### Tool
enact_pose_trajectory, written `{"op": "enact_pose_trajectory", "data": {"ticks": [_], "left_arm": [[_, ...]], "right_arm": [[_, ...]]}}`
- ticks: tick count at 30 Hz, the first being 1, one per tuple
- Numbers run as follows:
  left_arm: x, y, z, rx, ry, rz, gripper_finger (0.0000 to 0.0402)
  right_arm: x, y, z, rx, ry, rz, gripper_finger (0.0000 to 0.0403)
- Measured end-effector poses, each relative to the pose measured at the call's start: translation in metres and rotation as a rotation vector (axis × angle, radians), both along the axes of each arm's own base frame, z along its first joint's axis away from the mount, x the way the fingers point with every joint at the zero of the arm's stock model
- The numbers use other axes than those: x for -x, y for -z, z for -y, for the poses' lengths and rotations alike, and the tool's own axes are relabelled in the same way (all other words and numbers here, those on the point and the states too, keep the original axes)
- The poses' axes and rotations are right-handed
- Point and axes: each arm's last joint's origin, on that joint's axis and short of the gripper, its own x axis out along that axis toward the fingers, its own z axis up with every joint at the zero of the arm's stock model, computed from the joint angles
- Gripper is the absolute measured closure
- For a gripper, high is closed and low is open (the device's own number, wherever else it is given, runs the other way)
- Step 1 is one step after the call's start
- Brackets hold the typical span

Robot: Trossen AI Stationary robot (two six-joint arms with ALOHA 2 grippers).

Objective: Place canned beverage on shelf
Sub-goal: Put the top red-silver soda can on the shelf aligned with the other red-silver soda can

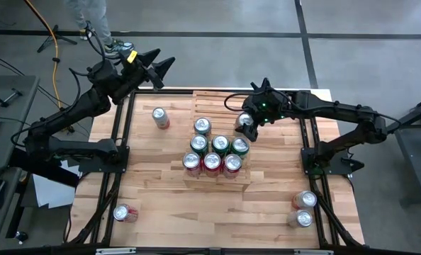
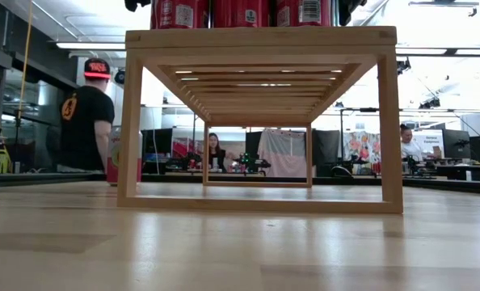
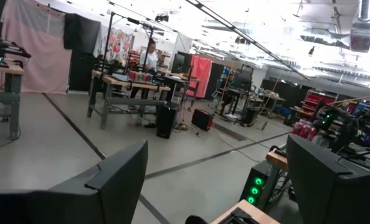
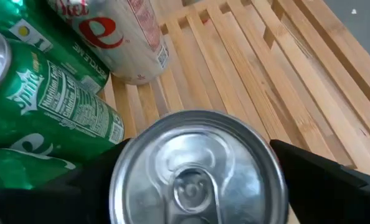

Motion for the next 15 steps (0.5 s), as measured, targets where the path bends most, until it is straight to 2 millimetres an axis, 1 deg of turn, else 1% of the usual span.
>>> {"op": "enact_pose_trajectory", "data": {"ticks": [7, 10, 15], "left_arm": [[0.0, 0.0, 0.0, -0.004, -0.001, -0.004, 0.0108], [0.0, 0.0, 0.0, -0.023, -0.005, -0.022, 0.0108], [0.0, 0.0, 0.0, -0.025, -0.006, -0.025, 0.0108]], "right_arm": [[-0.001, -0.001, 0.0, 0.032, -0.028, 0.014, 0.0042], [-0.001, -0.008, 0.003, 0.049, -0.026, 0.074, 0.0041], [0.006, -0.021, 0.011, 0.02, -0.049, 0.185, 0.004]]}}
